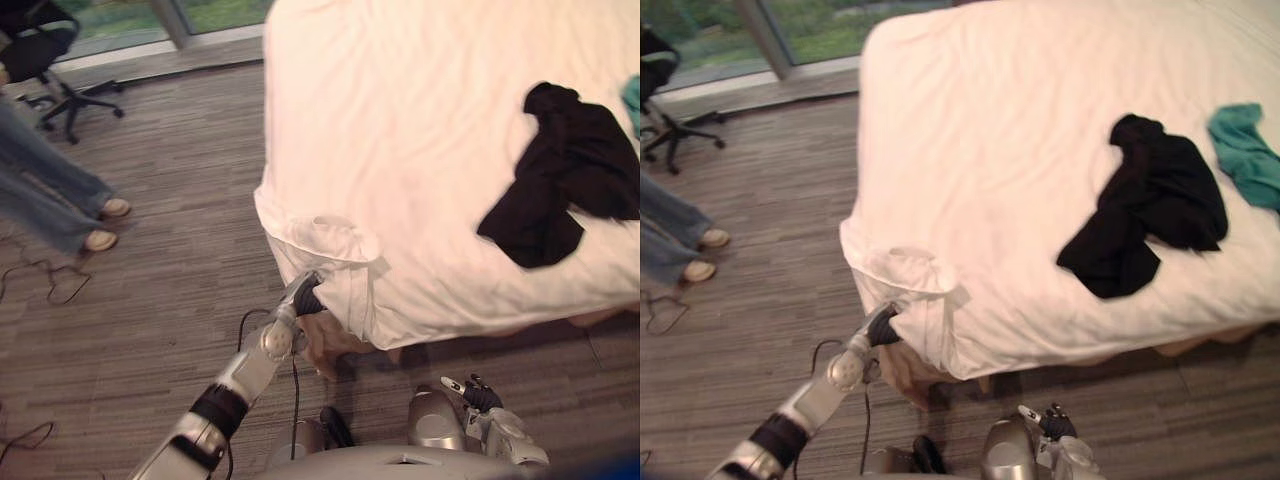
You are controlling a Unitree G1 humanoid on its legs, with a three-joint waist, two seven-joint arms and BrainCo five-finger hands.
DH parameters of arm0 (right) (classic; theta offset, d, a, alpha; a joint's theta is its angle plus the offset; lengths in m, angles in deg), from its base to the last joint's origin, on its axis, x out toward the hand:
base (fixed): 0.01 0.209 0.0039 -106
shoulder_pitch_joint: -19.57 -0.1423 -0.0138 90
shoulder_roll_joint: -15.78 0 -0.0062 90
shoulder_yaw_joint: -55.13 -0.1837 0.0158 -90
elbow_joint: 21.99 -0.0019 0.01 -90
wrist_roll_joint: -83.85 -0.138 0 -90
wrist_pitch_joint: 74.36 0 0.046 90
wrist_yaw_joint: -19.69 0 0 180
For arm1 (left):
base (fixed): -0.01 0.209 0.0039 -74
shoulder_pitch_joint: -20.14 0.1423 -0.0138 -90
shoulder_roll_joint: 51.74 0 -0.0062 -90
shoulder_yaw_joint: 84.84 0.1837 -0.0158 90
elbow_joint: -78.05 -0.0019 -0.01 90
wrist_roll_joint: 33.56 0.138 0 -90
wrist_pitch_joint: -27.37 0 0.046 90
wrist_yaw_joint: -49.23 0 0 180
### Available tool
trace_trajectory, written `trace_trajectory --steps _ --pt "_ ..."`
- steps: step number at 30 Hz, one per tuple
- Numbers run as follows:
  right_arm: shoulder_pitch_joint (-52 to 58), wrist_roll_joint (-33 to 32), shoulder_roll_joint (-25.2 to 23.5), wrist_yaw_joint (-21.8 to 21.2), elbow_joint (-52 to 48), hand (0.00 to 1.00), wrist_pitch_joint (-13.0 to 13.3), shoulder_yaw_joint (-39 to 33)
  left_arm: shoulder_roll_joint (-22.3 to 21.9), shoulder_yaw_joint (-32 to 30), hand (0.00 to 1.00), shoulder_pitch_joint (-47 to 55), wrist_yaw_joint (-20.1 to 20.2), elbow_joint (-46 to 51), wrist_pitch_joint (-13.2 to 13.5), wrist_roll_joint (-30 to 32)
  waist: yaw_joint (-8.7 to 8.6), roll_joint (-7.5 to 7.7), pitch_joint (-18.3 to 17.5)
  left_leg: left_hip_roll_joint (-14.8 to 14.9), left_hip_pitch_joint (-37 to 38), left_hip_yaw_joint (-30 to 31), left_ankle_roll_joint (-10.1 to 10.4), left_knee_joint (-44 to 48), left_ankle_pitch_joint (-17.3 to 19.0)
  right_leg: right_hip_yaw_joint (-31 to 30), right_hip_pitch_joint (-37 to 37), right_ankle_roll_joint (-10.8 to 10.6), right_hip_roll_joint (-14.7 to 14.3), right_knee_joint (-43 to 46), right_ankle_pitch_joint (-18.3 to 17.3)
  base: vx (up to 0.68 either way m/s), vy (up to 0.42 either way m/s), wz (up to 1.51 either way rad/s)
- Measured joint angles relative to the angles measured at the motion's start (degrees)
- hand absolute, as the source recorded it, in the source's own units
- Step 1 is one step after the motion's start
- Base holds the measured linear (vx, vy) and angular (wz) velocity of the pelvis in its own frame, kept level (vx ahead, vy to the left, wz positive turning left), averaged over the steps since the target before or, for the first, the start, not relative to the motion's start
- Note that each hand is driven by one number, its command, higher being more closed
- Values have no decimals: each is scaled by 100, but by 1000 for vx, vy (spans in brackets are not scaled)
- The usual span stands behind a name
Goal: Tidy the bed and pick cloth on bed and put in laundry
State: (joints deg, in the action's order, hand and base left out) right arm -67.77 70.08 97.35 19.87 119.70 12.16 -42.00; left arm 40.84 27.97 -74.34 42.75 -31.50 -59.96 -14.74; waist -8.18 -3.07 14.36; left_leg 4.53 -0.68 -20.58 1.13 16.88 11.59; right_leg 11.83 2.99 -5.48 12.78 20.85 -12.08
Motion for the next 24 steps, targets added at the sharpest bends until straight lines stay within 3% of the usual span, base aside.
trace_trajectory --steps 1,4,7,9,12,13,14,17,19,20,22,24 --pt "-4 -2 15 -6 -55 0 -16 54 -6 -169 0 258 10 130 68 -175 66 1 0 1 -29 123 2 36 1 133 -90 3 11 -18 -32 23 -50 51" --pt "1 -14 15 -74 -118 0 -64 80 -276 -553 0 654 -18 259 169 -658 275 5 -5 26 -27 383 45 144 32 375 -356 0 -19 -146 -71 13 -48 41" --pt "3 -62 15 -214 -134 0 -74 65 -655 -1002 0 930 -214 -1 -8 -1293 334 58 -40 58 -30 574 89 194 65 541 -533 15 -75 -245 -104 2 -45 24" --pt "122 -66 19 -258 -128 0 -74 26 -1030 -1510 0 933 -270 -598 -75 -1641 483 89 -99 76 -38 637 121 224 84 633 -581 31 -115 -278 -136 6 -49 9" --pt "409 -64 -18 -457 41 0 -45 -186 -1568 -2787 0 938 -321 -1671 -137 -2264 624 135 -234 125 -32 879 141 200 88 816 -775 44 -173 -422 -146 29 -53 26" --pt "425 -63 -28 -475 98 0 -37 -218 -1583 -3030 0 968 -358 -1989 -223 -2273 639 141 -258 130 -27 887 149 169 83 839 -798 44 -173 -444 -146 46 -32 24" --pt "491 -61 -58 -517 223 0 14 -314 -1562 -3587 0 1109 -418 -2605 -493 -2326 668 146 -277 132 0 891 168 94 72 897 -847 44 -185 -506 -146 34 -17 7" --pt "623 -54 -145 -625 464 0 117 -601 -1452 -4271 0 1665 -423 -3640 -1208 -2152 791 206 -352 95 107 910 189 -92 -8 981 -963 25 -208 -663 -126 76 -41 16" --pt "679 -1 -267 -682 583 0 229 -823 -1452 -4349 0 2278 -87 -3970 -1627 -1332 904 284 -411 24 285 948 199 -359 -144 1094 -1152 -7 -207 -903 -39 56 -23 25" --pt "671 10 -274 -692 592 0 249 -831 -1467 -4337 0 2408 38 -4030 -1715 -1165 924 302 -446 7 326 949 206 -463 -199 1113 -1176 -10 -202 -966 2 13 1 16" --pt "540 96 -328 -822 559 0 327 -830 -1657 -4297 0 2722 787 -4200 -1963 -444 947 350 -525 -46 489 907 207 -941 -480 1117 -1234 -7 -229 -1242 197 0 0 0" --pt "462 281 -340 -919 565 0 321 -833 -1802 -4213 0 2733 858 -4292 -1831 -483 952 370 -538 -80 621 863 206 -1299 -704 1114 -1238 0 -242 -1356 282 -66 -4 -5"
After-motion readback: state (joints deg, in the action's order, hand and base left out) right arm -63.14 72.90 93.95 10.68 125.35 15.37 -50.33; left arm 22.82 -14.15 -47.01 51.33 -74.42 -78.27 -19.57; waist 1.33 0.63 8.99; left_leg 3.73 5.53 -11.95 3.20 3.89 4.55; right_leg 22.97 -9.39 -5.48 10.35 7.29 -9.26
